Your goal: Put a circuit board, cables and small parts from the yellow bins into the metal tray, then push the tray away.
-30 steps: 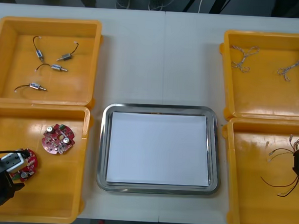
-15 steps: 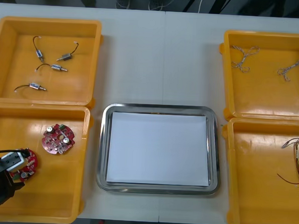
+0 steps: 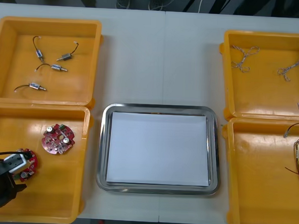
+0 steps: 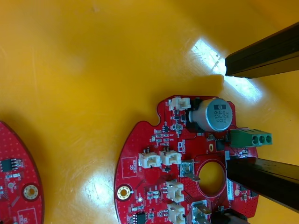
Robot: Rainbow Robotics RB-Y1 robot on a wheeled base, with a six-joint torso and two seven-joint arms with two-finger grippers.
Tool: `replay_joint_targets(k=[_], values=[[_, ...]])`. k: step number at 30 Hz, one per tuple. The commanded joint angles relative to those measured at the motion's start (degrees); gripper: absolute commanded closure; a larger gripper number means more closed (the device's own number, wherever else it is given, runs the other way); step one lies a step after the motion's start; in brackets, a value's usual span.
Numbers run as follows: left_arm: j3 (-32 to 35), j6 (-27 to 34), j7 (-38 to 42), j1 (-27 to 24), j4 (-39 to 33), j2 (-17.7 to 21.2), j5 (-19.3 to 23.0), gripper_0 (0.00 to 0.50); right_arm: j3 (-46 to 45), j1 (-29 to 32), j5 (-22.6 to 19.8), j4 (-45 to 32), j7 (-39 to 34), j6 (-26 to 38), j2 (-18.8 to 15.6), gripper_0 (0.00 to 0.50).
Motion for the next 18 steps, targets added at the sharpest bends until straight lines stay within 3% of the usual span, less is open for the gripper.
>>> replay_joint_targets(k=[1,9,18], values=[[-0.85,-0.65,-4.43,-1.15,0.26,2.18,-0.56,0.0,1.93,-6.62,-3.23,-1.43,1.05,0.38,-3.66,0.5],[-0.85,-0.65,-4.43,-0.97,0.61,2.0,-0.73,0.0,7.55,-13.91,-8.59,-2.05,1.4,0.38,-4.37,0.5],[-0.85,-0.65,-4.43,-0.97,0.79,2.0,-0.56,0.0,15.2,-19.28,-8.68,-4.33,1.49,0.38,-4.54,0.5]])
